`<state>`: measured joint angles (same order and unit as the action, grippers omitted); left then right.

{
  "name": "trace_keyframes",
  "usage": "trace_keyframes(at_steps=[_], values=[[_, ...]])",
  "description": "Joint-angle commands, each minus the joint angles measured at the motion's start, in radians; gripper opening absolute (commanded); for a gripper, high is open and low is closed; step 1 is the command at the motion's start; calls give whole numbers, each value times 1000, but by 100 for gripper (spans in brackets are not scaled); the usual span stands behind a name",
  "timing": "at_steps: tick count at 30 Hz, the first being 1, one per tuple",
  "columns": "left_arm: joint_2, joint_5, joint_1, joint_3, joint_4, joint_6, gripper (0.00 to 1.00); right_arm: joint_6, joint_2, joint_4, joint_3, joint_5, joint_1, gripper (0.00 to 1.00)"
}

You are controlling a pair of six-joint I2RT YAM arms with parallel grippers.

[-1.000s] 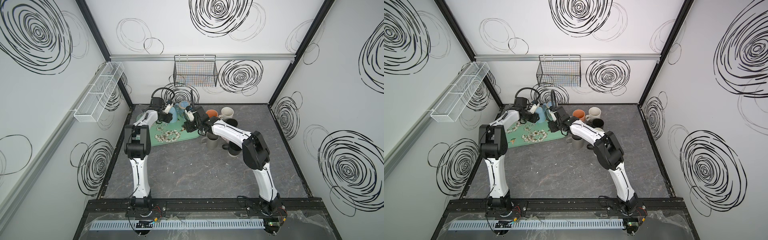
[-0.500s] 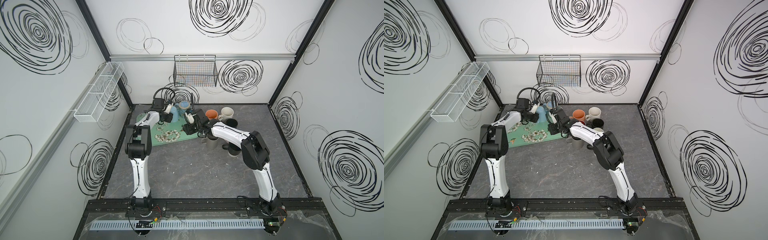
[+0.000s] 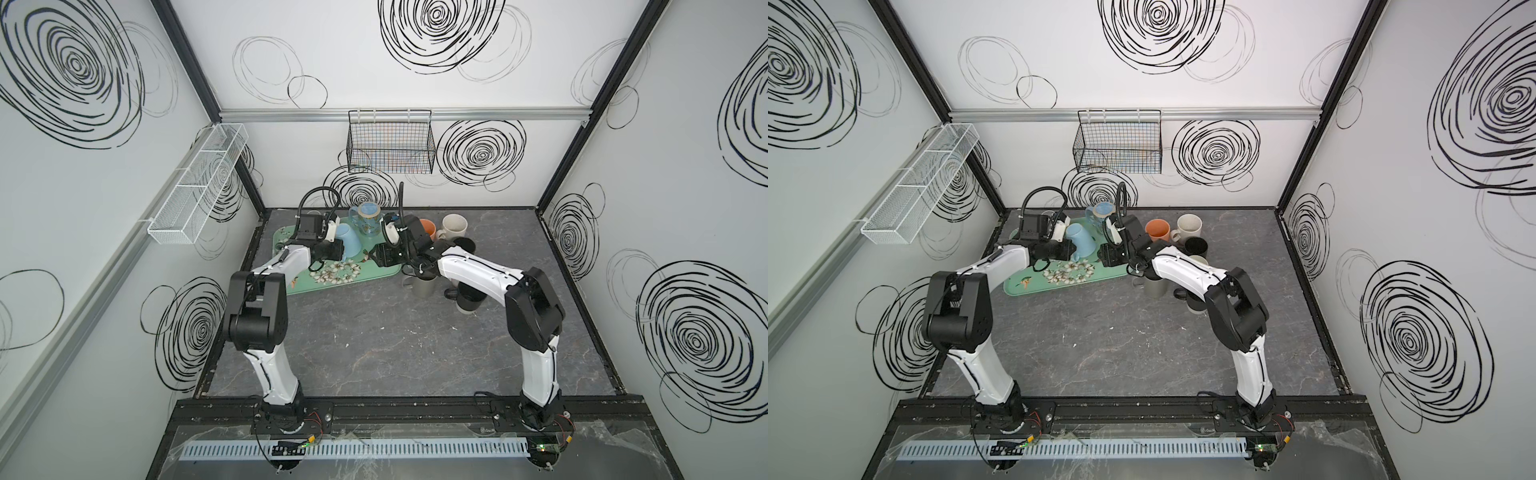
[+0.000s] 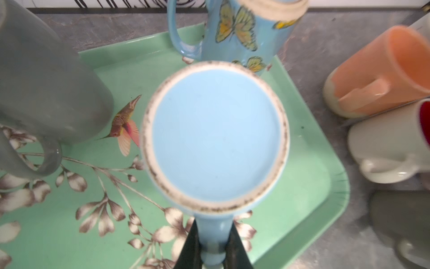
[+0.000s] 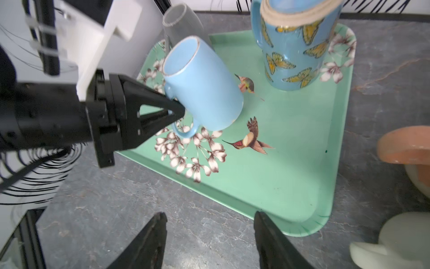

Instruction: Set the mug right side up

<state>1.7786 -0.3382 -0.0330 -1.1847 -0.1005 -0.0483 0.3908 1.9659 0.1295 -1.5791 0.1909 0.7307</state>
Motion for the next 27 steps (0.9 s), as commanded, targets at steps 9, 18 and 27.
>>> trace_keyframes(at_steps=[9,18,27], values=[[-328,-214,45,309,884,-635,0,216,-120,-263,84,213,-74,63],[-471,-194,35,374,1260,-996,0,394,-191,-672,226,330,-93,64],[-529,-170,-44,369,1363,-1093,0,425,-200,-799,157,407,-52,69]])
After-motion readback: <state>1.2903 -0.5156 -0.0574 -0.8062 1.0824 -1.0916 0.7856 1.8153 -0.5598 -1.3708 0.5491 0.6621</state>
